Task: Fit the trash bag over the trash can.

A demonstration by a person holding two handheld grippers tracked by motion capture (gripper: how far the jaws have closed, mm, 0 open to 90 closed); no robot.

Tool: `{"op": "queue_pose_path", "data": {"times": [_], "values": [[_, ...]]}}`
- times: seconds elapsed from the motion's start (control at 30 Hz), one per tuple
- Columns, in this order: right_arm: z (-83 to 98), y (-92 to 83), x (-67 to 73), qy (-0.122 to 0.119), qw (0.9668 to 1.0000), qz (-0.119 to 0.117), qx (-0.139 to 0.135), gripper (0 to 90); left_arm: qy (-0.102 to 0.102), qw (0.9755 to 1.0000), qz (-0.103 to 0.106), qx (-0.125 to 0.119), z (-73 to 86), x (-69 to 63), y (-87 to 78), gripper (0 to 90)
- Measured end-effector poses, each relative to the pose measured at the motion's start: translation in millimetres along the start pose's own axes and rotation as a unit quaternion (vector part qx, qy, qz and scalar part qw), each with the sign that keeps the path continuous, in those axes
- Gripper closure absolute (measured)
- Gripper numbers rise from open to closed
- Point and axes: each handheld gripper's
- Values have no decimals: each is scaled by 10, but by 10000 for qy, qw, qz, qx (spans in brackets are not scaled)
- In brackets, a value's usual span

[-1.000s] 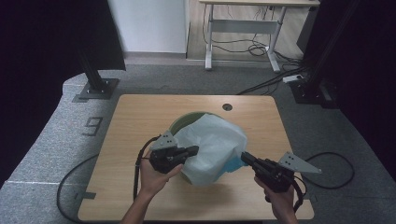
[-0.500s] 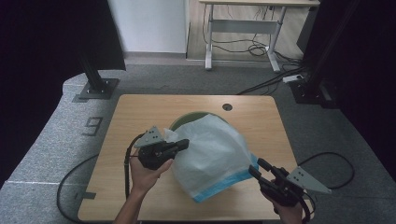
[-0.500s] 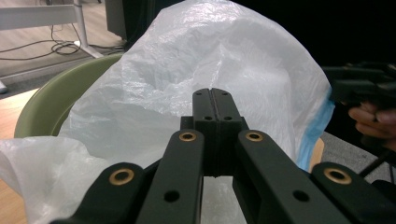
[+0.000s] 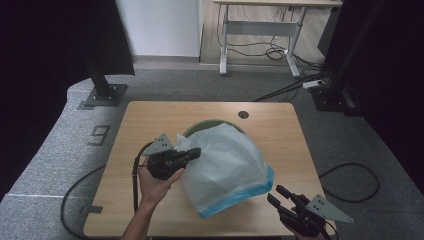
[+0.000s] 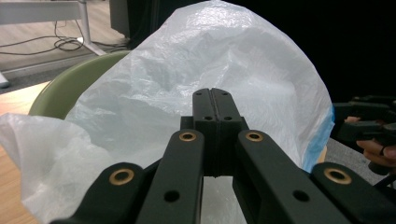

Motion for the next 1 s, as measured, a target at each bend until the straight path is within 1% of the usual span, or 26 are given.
{"op": "queue_pose_path", "data": {"times": [0.23, 0.37, 0.5, 0.67, 0.87, 1.0], "values": [[25, 162, -5, -12, 9999, -69, 154, 531, -99, 9999, -2, -47, 13, 44, -24, 900], [66, 247, -16, -199, 9995, -17, 242, 520, -134, 9999, -9, -47, 16, 67, -38, 900], [92, 271, -40, -290, 9993, -1, 226, 522, -162, 9999, -31, -49, 24, 101, -60, 900], [66, 283, -43, -423, 9989, 48, 199, 525, -229, 9997, -27, -96, 30, 128, -78, 900], [107, 339, -60, -488, 9985, 42, 245, 524, -321, 9994, -14, -113, 43, 173, -93, 900], [165, 402, -100, -493, 9982, 97, 332, 524, -354, 9993, -21, -105, 57, 193, -96, 900]]}}
Point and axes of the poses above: each handheld gripper's, and its own axes: y roughly forward along the jaws, z roughly out of its underside, x roughly to its left, and after that the axes turned 13 degrees about y, right-handed
